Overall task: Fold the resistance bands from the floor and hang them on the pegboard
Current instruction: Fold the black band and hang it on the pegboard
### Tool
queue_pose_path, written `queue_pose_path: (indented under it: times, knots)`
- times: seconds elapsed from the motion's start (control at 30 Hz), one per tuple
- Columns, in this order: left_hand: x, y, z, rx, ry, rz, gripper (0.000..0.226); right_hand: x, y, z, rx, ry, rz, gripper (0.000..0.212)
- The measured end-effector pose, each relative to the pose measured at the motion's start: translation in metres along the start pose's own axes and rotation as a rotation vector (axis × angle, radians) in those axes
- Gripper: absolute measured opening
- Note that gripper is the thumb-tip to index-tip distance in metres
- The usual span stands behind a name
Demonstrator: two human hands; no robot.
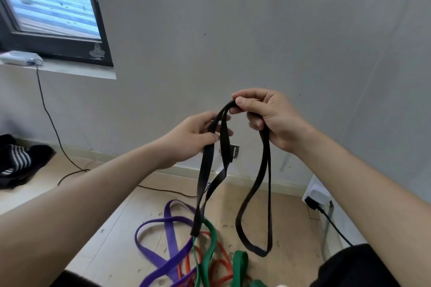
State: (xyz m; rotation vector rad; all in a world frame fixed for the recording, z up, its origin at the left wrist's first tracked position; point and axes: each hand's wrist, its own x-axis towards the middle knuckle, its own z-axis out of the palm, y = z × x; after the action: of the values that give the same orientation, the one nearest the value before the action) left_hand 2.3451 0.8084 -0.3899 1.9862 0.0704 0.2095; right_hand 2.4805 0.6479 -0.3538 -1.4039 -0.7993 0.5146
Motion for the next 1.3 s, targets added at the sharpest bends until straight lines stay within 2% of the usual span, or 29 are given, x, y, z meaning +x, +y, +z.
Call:
queue_pose_path:
  times: [0.2, 0.33, 0.43, 0.63, 0.77, 0.9, 0.97, 1.03, 1.13, 1.3]
  knots:
    - [0.003, 0.002, 0.006, -0.074, 0.056, 0.023, 0.039, 0.003, -0.001, -0.007, 0.167, 0.014, 0.059, 0.011]
    - [0.003, 0.004, 0.002, -0.294, 0.059, 0.009, 0.035, 0.006, 0.002, -0.019, 0.199, 0.057, 0.059, 0.011]
    - [0.001, 0.002, -0.002, -0.229, 0.071, 0.024, 0.040, 0.006, 0.004, -0.028, 0.204, 0.070, 0.055, 0.013]
    - [0.003, -0.002, -0.015, -0.184, 0.189, -0.002, 0.022, 0.006, 0.007, -0.047, 0.167, 0.062, 0.039, 0.017]
    - [0.003, 0.000, -0.018, -0.281, 0.278, 0.023, 0.018, 0.001, 0.014, -0.057, 0.057, -0.077, 0.119, 0.035]
    - [0.004, 0.003, -0.018, -0.326, 0.283, 0.052, 0.018, -0.005, 0.018, -0.044, -0.228, -0.305, 0.256, 0.049]
    - [0.004, 0.004, -0.013, -0.294, 0.238, 0.071, 0.018, -0.008, 0.018, -0.025, -0.289, -0.387, 0.213, 0.052]
    - [0.004, 0.005, -0.007, -0.270, 0.197, 0.085, 0.019, -0.009, 0.018, -0.003, -0.233, -0.388, 0.109, 0.052]
    - [0.006, 0.007, -0.004, -0.285, 0.173, 0.091, 0.019, -0.005, 0.017, 0.014, -0.161, -0.298, -0.009, 0.044]
    - [0.004, 0.007, -0.011, -0.266, 0.130, 0.051, 0.022, -0.002, 0.010, 0.012, -0.153, -0.173, -0.051, 0.023]
